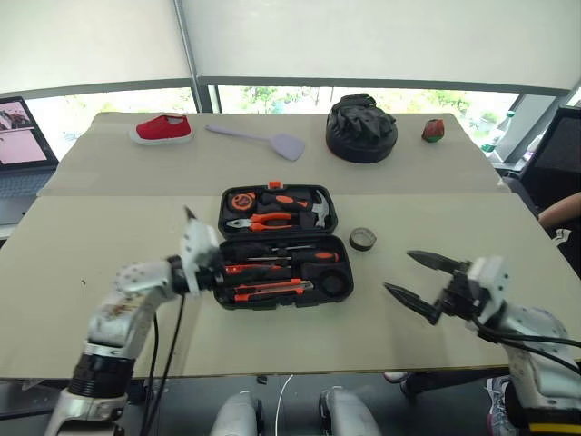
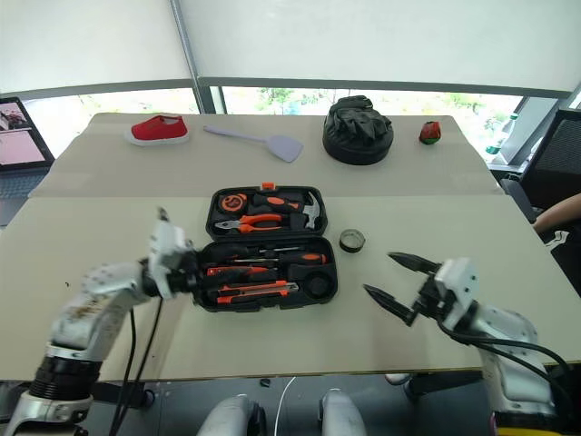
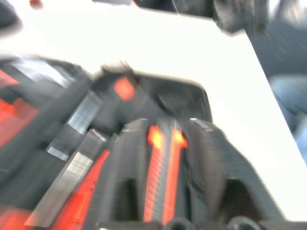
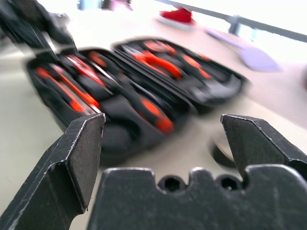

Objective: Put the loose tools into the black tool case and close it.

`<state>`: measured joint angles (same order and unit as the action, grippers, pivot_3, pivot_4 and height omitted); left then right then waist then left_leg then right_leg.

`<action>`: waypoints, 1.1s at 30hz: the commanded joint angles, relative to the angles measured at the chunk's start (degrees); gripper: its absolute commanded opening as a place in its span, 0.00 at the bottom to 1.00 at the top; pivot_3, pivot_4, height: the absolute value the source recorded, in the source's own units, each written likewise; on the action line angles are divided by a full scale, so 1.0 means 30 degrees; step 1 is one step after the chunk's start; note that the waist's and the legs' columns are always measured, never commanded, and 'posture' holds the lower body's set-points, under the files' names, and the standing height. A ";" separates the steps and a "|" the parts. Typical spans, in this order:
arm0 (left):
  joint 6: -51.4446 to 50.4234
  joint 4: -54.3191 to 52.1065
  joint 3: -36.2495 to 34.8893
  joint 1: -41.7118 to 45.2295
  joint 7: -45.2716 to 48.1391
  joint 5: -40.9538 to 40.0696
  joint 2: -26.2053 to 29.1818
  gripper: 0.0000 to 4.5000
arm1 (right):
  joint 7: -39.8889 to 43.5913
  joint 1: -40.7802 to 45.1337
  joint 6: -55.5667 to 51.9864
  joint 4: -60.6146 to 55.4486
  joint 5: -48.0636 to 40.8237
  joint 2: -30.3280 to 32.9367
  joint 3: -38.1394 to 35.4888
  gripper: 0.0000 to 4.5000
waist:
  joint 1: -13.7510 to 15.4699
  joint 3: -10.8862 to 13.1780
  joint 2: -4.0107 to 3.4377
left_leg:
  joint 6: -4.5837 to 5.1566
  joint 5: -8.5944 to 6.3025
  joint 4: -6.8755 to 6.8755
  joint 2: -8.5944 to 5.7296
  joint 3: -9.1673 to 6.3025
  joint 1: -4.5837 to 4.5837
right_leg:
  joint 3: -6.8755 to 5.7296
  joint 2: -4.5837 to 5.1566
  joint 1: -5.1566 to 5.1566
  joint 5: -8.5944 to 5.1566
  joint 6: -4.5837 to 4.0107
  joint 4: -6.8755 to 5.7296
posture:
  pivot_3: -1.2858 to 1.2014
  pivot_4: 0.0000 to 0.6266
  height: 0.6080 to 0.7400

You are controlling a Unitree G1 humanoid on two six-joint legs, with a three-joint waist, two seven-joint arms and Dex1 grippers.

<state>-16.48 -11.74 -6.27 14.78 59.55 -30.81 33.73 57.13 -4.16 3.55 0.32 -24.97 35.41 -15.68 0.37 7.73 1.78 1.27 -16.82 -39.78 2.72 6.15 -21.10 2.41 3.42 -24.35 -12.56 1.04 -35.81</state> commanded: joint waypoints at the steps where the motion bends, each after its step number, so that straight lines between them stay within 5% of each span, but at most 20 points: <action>1: 0.0720 -0.0524 -0.1938 -0.1614 0.0583 -0.0851 0.0683 0.78 | -0.0150 -0.0449 0.1489 0.1316 0.0911 0.0585 -0.0936 1.00 | -0.0131 0.0000 -0.0011 | 0.0002 -0.0001 0.0004 -0.0003 -0.0003 0.0005 | 0.0004 0.0000 0.0007 -0.0001 0.0002 0.0002 | 0.52 0.24 1.00; 4: 0.2247 0.0539 -0.3480 -0.3684 0.1626 -0.0669 0.1211 0.99 | 0.0132 0.0386 0.1628 0.1545 0.1551 0.1244 -0.0322 1.00 | -0.0631 0.0019 -0.0074 | 0.0023 -0.0014 0.0033 0.0008 0.0006 0.0043 | 0.0058 -0.0005 -0.0004 -0.0009 0.0003 -0.0004 | 0.52 0.24 1.00; 12: 0.4108 0.1650 -0.4640 -0.4766 0.2865 -0.0887 0.1518 0.99 | 0.2289 0.8220 -0.1950 0.3221 0.4526 0.3852 0.4585 1.00 | -0.0714 0.0080 -0.0042 | 0.0022 -0.0013 0.0015 0.0023 0.0008 0.0039 | 0.0036 -0.0023 -0.0018 -0.0010 -0.0006 -0.0011 | 0.52 0.24 1.00; 22: 0.4016 0.0019 -0.2571 -0.4233 0.2643 -0.0832 0.0662 0.99 | 0.5074 1.7309 -0.3257 1.0020 0.9606 0.1650 1.1625 1.00 | -0.0326 0.0083 -0.0039 | 0.0037 -0.0028 -0.0003 0.0007 0.0111 -0.0225 | -0.0016 -0.0004 -0.0260 -0.0002 -0.0023 -0.0029 | 0.52 0.24 1.00; 25: 0.3852 -0.0392 -0.2336 -0.4423 0.2335 -0.0908 0.0597 1.00 | 0.5413 1.8188 -0.2786 1.1241 1.0088 0.0972 1.2160 0.86 | -0.0333 0.0083 -0.0039 | 0.0036 -0.0028 -0.0003 0.0000 0.0109 -0.0243 | -0.0019 -0.0002 -0.0264 0.0001 -0.0017 -0.0018 | 0.52 0.24 1.00; 33: 0.3905 -0.0985 -0.2247 -0.5042 0.2060 -0.0914 0.0844 1.00 | 0.4964 1.9351 -0.2030 1.3530 1.1844 0.0348 1.2882 0.26 | -0.0413 0.0084 -0.0040 | 0.0028 -0.0023 -0.0014 0.0009 0.0113 -0.0238 | -0.0016 -0.0001 -0.0280 0.0004 -0.0021 -0.0054 | 0.52 0.24 1.00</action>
<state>-5.25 -12.78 -12.55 -0.26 65.88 -33.32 35.58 72.97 52.50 -3.96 39.39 8.83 36.18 22.87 -0.87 7.98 1.66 1.35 -16.88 -39.82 2.74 6.49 -21.79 2.36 3.41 -25.18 -12.54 0.97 -36.00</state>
